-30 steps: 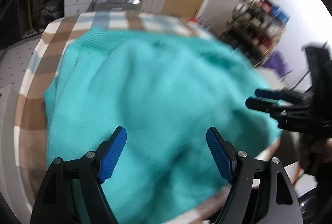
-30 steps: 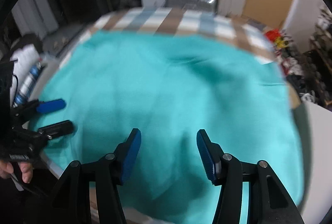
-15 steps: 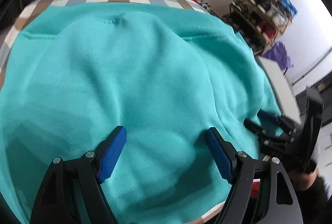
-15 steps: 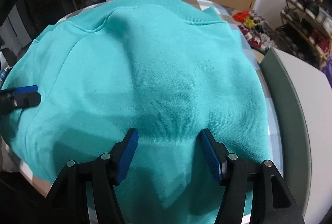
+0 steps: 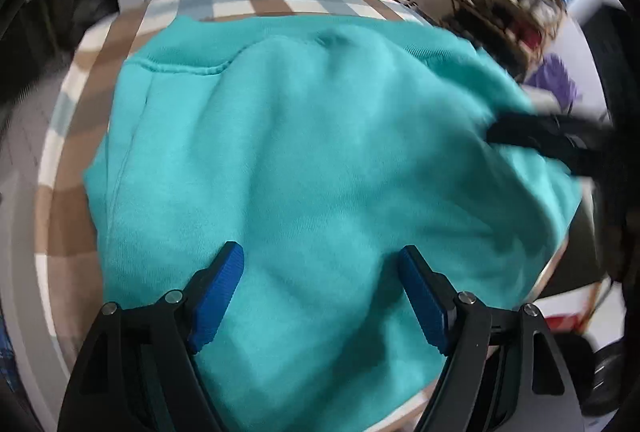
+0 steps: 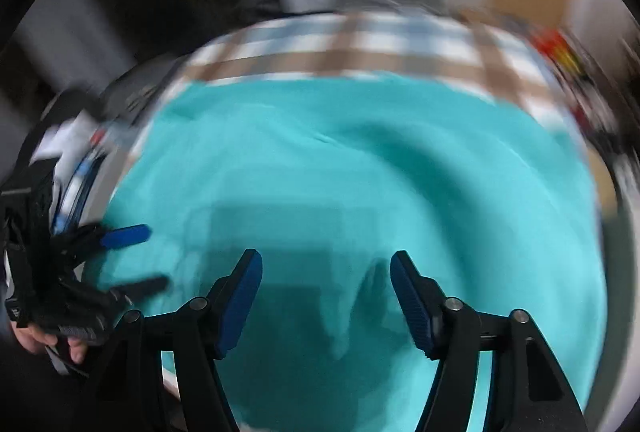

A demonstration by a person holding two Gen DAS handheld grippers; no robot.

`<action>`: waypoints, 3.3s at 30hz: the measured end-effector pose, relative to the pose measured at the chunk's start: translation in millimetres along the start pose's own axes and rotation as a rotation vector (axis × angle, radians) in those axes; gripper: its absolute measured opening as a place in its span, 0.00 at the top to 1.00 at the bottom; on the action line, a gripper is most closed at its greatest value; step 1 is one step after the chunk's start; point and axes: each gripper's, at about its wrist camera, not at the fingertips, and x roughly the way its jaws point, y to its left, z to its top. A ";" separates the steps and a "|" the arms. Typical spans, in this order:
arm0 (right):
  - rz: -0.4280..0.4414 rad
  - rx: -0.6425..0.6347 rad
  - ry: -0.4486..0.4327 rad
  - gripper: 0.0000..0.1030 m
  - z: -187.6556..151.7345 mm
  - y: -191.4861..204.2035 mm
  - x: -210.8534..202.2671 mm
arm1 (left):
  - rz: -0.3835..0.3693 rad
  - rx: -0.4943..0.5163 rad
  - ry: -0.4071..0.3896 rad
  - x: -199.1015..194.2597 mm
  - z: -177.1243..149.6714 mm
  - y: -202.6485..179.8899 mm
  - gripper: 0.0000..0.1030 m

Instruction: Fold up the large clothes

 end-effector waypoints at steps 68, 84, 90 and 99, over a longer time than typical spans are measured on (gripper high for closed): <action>-0.091 -0.015 -0.021 0.65 -90.7 -7.9 -40.4 | -0.061 0.114 -0.086 -38.6 -35.4 -1.6 0.27; -0.149 0.156 0.008 0.65 -54.8 -81.6 -52.5 | -0.172 -0.022 -0.085 -5.7 14.2 -24.7 0.26; -0.220 0.076 0.034 0.66 15.0 -72.7 -16.6 | -0.202 -0.060 -0.062 1.0 16.9 -24.1 0.26; -0.292 0.130 0.134 0.61 25.6 -116.5 45.1 | -0.202 -0.061 -0.033 7.7 19.9 -22.7 0.26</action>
